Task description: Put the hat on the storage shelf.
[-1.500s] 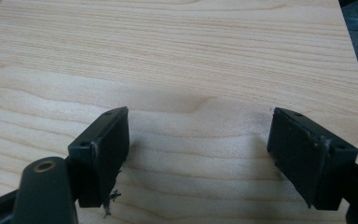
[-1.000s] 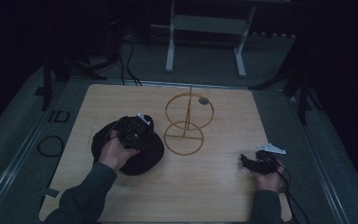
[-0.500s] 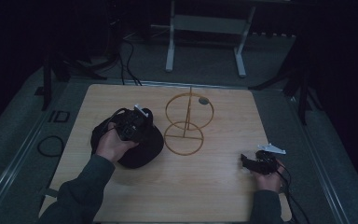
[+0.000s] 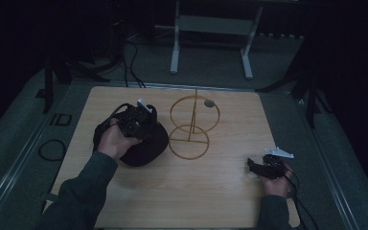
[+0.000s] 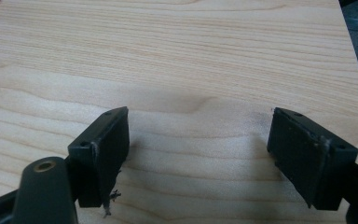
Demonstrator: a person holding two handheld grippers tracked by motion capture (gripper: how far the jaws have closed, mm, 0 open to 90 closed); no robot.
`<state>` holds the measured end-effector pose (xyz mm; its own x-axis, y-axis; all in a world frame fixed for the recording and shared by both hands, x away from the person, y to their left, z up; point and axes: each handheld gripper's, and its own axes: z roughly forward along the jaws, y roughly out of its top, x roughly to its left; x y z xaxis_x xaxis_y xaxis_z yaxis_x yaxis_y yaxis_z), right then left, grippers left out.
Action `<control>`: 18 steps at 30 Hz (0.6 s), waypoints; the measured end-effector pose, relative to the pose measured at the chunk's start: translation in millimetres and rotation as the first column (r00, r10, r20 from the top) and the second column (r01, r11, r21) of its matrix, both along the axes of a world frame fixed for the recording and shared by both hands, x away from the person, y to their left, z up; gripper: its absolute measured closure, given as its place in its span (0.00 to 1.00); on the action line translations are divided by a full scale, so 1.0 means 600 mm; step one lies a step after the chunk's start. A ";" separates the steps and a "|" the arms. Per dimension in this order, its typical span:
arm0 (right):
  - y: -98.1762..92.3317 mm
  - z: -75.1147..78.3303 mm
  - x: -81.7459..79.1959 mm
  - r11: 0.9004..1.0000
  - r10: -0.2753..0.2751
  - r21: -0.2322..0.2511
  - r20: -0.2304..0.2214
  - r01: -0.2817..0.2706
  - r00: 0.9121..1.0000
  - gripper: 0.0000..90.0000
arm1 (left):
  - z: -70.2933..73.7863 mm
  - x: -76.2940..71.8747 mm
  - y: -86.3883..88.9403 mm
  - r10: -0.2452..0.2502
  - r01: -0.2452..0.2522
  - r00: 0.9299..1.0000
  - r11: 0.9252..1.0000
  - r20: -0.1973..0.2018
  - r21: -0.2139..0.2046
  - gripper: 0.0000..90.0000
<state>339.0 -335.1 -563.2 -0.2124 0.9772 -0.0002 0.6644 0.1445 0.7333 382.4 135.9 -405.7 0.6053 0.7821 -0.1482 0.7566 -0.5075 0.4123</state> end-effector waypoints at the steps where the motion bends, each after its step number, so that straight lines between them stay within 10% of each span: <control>1: 0.000 0.000 0.000 1.000 -0.001 0.001 0.000 0.001 1.000 0.23 | 0.002 0.002 0.001 0.003 -0.003 1.000 1.000 0.000 -0.006 0.85; 18: 0.000 0.000 0.000 1.000 0.001 0.000 0.001 -0.001 1.000 0.23 | 0.040 0.022 0.008 -0.010 0.010 1.000 1.000 0.020 0.003 0.85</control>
